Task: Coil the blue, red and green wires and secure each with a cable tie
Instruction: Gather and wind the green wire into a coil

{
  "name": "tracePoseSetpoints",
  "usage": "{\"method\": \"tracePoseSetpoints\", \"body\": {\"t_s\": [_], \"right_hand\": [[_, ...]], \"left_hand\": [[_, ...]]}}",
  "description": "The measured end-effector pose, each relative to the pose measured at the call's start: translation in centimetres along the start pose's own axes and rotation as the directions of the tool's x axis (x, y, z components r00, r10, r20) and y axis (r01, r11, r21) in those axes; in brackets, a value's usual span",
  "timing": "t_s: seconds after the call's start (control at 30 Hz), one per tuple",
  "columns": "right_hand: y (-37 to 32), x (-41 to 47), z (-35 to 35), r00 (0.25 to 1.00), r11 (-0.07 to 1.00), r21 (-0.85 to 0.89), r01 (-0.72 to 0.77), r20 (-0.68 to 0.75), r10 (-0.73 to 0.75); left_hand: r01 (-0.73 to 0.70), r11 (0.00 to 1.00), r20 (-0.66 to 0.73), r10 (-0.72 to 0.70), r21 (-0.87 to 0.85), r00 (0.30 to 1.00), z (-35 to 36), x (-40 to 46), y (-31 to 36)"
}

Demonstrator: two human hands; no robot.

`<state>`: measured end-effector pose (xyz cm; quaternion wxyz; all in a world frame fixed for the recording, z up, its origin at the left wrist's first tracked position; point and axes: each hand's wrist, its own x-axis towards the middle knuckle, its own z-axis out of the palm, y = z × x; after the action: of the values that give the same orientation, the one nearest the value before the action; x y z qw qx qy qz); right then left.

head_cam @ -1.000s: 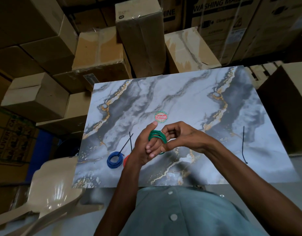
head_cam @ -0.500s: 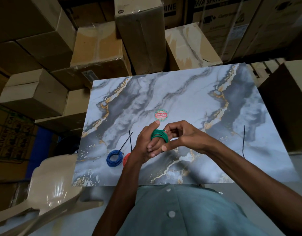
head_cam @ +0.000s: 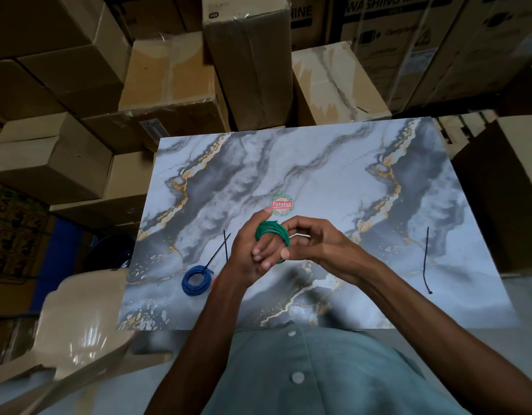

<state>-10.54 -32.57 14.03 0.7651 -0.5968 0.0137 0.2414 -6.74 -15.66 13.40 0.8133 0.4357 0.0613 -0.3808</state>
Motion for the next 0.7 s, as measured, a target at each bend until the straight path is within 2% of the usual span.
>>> {"method": "tracePoseSetpoints", "body": {"t_s": [0.1,0.2,0.33,0.57,0.7], "right_hand": [[-0.3,0.1,-0.2,0.998,0.997,-0.075,-0.035,-0.047,0.031],[-0.1,0.3,0.3,0.996,0.993,-0.102,-0.059,-0.078,0.051],[0.7,0.8,1.7,0.991,0.996,-0.093,-0.02,-0.133,0.007],[1.5,1.2,2.6,0.99,0.999,-0.05,0.021,-0.138,-0.028],[1.6,1.4,2.5,0.985,0.996,-0.083,0.038,-0.162,-0.052]], "left_hand": [[0.019,0.995,0.081,-0.011,-0.097,0.997,-0.5,0.6,-0.3],[0.045,0.997,0.083,-0.04,-0.059,0.996,-1.3,0.8,-0.4],[0.049,0.994,0.071,-0.043,-0.093,0.997,-1.4,0.5,0.2],[-0.044,0.993,-0.071,0.052,0.111,0.996,-1.1,-0.5,0.9],[-0.088,0.98,-0.079,0.104,0.177,0.991,-0.9,-0.6,1.3]]}}
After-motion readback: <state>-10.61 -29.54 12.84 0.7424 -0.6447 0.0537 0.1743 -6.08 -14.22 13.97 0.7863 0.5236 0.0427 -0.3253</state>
